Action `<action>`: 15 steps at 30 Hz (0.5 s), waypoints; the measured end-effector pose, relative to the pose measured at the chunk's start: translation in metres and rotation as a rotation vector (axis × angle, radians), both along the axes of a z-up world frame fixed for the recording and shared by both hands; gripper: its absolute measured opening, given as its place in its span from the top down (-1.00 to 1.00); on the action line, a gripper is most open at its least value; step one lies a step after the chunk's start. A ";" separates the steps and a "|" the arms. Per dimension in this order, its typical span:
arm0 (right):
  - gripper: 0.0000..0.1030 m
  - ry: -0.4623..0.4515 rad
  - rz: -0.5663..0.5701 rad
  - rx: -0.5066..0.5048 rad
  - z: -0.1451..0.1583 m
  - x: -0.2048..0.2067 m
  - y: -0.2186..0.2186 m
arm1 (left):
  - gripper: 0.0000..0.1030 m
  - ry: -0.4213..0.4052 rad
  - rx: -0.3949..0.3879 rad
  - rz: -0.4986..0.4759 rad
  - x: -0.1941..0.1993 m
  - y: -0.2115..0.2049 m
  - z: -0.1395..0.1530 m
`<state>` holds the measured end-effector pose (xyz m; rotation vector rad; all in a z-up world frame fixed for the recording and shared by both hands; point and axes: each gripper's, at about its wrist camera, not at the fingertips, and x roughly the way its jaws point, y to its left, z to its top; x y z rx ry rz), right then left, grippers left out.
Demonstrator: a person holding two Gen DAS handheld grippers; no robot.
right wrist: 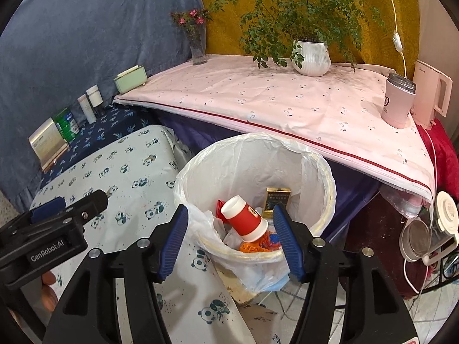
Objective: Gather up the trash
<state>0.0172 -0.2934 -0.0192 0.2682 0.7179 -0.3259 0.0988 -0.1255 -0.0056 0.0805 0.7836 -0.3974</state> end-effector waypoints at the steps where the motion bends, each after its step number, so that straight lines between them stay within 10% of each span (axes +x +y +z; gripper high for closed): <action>1: -0.20 0.007 0.004 0.001 0.000 -0.001 0.000 | -0.75 0.000 0.005 0.003 0.000 0.000 0.000; 15: -0.69 0.033 0.000 -0.062 0.009 -0.014 0.009 | -0.77 -0.009 0.048 0.041 -0.015 0.005 0.004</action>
